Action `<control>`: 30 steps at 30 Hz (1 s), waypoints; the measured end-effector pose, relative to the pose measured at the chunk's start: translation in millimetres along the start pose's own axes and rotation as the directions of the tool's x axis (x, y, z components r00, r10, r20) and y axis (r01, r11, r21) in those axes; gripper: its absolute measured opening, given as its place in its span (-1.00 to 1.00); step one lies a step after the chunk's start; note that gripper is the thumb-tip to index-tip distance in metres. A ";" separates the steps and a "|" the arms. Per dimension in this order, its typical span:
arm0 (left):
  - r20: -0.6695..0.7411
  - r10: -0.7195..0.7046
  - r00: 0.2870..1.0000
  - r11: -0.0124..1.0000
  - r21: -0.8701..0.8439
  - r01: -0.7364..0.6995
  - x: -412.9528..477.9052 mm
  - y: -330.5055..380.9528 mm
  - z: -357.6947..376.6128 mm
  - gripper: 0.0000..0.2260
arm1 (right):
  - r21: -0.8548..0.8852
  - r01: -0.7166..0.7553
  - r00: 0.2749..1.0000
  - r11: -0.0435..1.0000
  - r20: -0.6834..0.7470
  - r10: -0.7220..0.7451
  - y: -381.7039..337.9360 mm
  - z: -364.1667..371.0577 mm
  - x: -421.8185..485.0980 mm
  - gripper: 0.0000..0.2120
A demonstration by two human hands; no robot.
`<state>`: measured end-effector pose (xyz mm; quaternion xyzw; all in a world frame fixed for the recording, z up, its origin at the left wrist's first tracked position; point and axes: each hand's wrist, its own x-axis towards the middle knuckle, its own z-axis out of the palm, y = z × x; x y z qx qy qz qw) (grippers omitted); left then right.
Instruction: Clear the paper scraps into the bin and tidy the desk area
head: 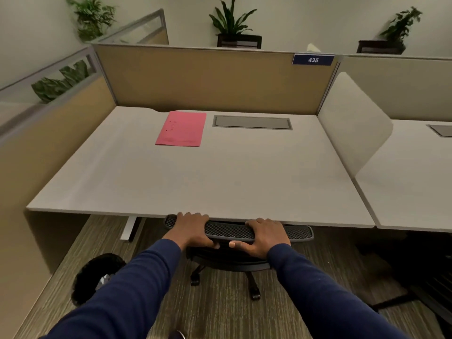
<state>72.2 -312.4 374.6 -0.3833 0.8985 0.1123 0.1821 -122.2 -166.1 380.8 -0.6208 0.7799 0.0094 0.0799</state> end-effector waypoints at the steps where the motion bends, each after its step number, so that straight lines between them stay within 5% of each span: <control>1: 0.004 0.026 1.000 1.000 -0.012 -0.026 2.7 -3.5 -0.8 -0.22 | -0.004 -0.007 1.000 1.000 0.013 0.007 -1.1 -0.8 2.6 -0.02; 14: -0.168 0.276 0.946 0.952 -0.088 -0.294 7.8 -24.9 -8.1 -0.15 | 0.033 -0.170 0.985 0.985 0.006 0.170 -5.2 -1.9 21.0 -0.11; 27: -0.124 0.107 0.986 0.983 -0.134 -0.124 34.1 -20.3 -16.0 -0.29 | 0.133 -0.206 0.978 0.969 0.068 0.199 -19.1 -6.3 59.8 -0.26; 30: -0.191 0.064 0.979 0.995 -0.060 -0.077 40.9 -22.9 -22.0 -0.30 | 0.153 -0.204 0.979 0.967 0.011 0.205 -25.7 -13.1 73.7 -0.05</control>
